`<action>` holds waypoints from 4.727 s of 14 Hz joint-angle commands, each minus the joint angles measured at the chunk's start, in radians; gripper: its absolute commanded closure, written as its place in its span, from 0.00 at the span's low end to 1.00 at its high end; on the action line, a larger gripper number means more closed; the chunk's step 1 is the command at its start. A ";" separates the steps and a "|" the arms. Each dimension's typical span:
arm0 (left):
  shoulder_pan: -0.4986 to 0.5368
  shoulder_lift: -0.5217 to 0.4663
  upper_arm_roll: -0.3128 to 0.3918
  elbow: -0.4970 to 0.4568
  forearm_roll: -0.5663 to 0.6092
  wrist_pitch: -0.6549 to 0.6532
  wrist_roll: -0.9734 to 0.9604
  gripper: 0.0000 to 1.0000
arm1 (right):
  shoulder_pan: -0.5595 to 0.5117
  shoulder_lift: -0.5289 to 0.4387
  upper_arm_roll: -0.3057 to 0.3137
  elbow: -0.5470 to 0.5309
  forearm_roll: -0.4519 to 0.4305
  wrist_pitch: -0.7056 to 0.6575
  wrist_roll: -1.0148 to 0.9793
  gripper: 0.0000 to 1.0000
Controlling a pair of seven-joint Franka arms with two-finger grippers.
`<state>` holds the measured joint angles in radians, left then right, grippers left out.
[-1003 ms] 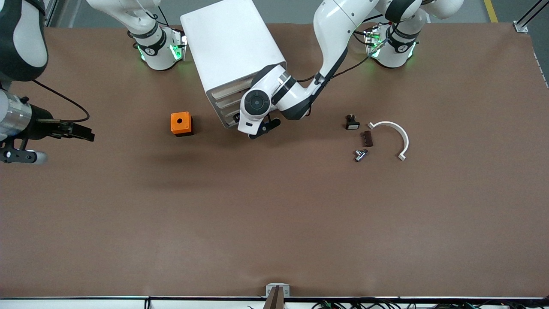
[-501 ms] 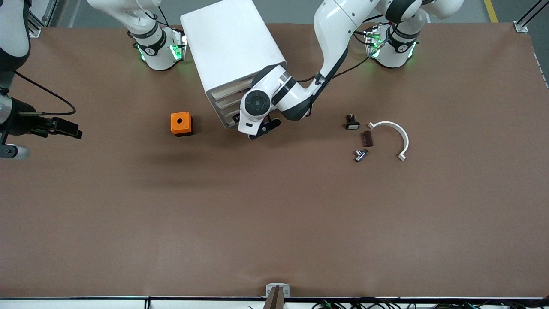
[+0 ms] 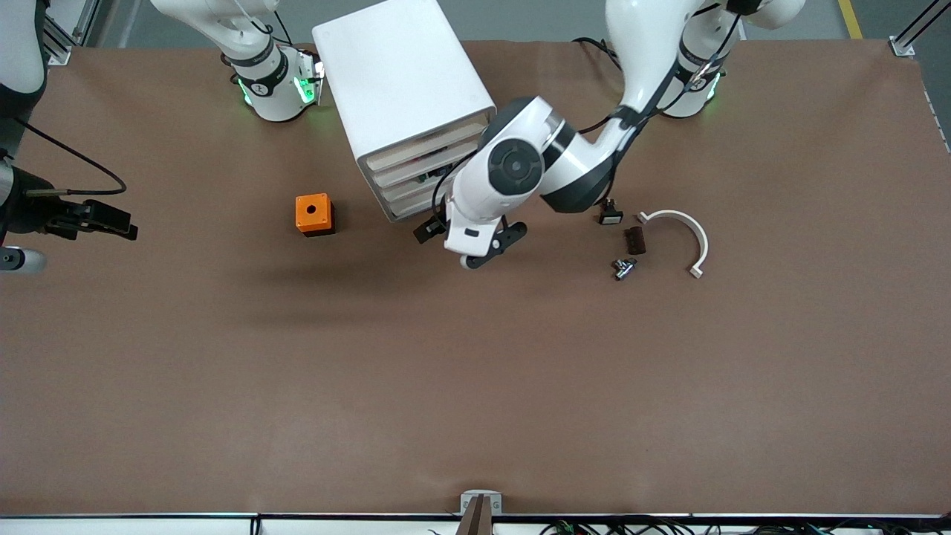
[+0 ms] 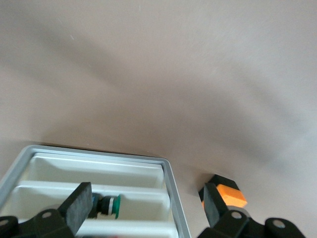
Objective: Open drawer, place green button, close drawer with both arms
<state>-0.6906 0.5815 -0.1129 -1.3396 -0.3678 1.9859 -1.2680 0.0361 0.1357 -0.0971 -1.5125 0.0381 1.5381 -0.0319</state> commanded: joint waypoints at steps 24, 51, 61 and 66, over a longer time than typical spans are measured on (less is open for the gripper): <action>0.752 -0.529 -0.004 -0.095 0.248 -0.584 1.075 0.01 | -0.041 0.002 0.014 0.030 -0.001 -0.003 -0.013 0.00; 0.740 -0.578 0.013 -0.174 0.311 -0.449 1.110 0.01 | -0.045 -0.145 0.011 -0.087 -0.014 -0.020 -0.036 0.00; 0.738 -0.582 0.013 -0.164 0.366 -0.470 1.124 0.01 | -0.044 -0.232 -0.004 -0.160 -0.014 -0.010 -0.051 0.00; 0.740 -0.580 0.013 -0.162 0.369 -0.470 1.125 0.01 | -0.044 -0.283 -0.004 -0.150 -0.050 0.000 -0.068 0.00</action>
<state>0.0509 0.0145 -0.0985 -1.5016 -0.0230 1.5282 -0.1537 0.0054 -0.0929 -0.1100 -1.6416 0.0162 1.5238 -0.0739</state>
